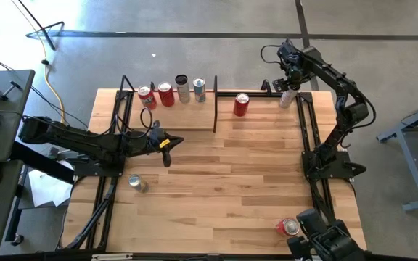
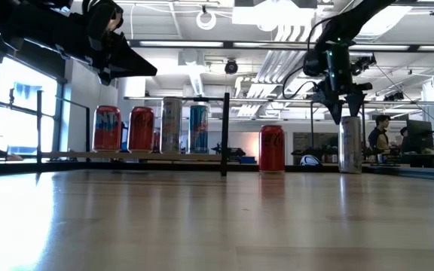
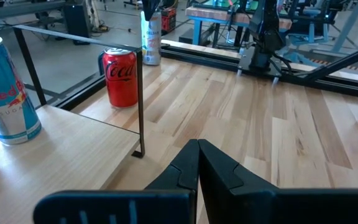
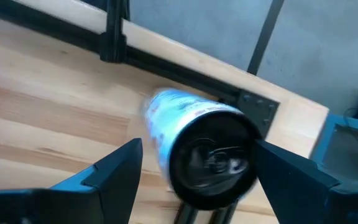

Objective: Place canned beverage on shelf
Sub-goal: Put the white soda can on the shelf, then put the white-yellow soda can on the shelf aligned with the other white-yellow soda can

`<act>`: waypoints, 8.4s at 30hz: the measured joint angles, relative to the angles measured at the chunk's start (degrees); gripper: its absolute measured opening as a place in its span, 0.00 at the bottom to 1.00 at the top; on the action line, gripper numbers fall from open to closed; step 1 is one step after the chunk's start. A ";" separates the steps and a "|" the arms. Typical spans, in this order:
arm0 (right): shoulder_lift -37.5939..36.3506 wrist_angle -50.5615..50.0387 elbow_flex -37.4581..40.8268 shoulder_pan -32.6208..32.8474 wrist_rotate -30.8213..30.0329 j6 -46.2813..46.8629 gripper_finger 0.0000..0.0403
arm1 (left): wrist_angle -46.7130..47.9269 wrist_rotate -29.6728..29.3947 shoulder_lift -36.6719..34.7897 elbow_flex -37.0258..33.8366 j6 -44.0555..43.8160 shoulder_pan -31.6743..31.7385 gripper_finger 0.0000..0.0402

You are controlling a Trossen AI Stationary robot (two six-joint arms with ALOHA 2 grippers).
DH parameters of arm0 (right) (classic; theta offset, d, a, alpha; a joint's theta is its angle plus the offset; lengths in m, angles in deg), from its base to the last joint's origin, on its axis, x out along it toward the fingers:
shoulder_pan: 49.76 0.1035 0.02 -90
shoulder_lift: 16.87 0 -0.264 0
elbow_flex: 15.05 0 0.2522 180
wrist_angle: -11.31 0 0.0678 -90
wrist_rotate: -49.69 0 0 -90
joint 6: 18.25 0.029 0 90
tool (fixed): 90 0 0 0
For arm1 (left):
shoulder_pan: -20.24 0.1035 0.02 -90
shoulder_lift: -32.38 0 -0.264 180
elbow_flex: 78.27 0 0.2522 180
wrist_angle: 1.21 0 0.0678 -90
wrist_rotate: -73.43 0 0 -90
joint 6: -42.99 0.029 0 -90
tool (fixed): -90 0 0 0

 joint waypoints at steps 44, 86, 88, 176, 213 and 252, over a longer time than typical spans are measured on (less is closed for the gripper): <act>1.24 -2.96 0.10 10.34 -0.60 -4.92 0.01 | -0.31 0.02 -0.02 0.00 -0.02 0.00 0.00; -25.67 19.34 30.49 26.25 6.47 -26.55 0.00 | -0.07 0.06 -0.02 -0.02 1.01 0.00 0.00; -26.16 19.10 32.98 27.04 4.73 -26.32 0.01 | -0.04 0.06 -0.02 -0.02 1.01 0.00 0.00; 0.80 34.54 29.36 48.05 4.06 -0.09 0.64 | -0.33 1.90 -0.04 -0.02 1.03 0.00 0.00; 18.20 124.47 15.36 57.48 -7.34 -11.13 0.58 | 1.63 -12.60 -19.95 -0.09 10.00 -6.58 0.00; 39.69 121.89 -5.27 51.88 -14.29 -5.24 0.76 | 1.36 -14.25 -21.07 -0.09 11.56 -11.41 0.00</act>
